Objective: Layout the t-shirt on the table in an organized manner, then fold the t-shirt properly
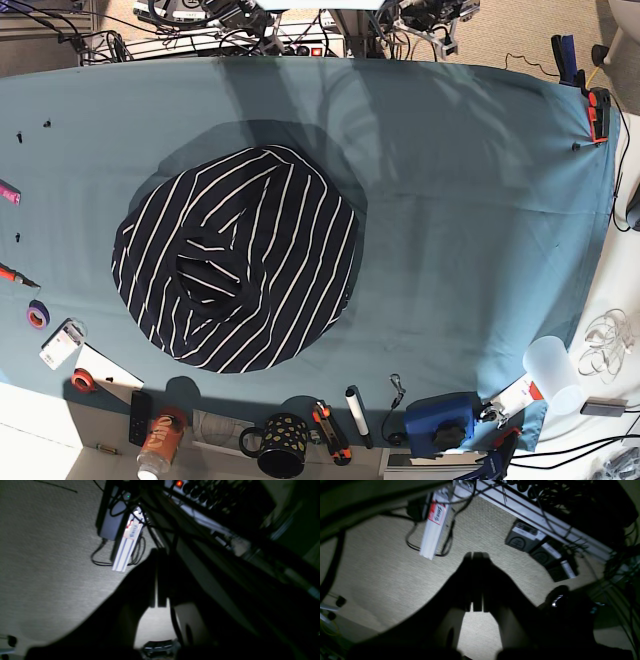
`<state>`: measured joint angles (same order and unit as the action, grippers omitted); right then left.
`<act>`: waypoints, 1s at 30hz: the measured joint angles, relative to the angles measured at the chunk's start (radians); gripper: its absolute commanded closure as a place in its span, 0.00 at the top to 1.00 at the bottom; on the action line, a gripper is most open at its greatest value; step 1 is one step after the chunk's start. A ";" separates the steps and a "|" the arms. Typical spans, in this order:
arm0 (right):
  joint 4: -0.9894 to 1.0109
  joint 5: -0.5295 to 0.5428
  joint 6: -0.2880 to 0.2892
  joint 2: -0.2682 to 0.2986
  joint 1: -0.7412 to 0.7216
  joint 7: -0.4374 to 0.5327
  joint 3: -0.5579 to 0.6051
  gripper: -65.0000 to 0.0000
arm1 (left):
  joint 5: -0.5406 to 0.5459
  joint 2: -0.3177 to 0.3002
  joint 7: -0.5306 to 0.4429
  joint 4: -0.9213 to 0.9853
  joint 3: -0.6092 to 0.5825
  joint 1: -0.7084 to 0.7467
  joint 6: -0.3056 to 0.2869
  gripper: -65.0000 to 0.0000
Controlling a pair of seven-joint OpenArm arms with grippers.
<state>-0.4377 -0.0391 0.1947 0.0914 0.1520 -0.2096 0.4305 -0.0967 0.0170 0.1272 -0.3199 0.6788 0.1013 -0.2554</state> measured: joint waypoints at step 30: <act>-0.003 0.018 0.000 0.000 -0.007 -0.019 0.000 0.00 | -0.001 0.002 -0.016 -0.099 0.000 0.065 -0.026 0.00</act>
<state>-0.4404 -0.0208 0.1951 0.0914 0.1448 -0.2287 0.4305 -0.0975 0.0189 0.1116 -0.4191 0.6788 0.1661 -0.2817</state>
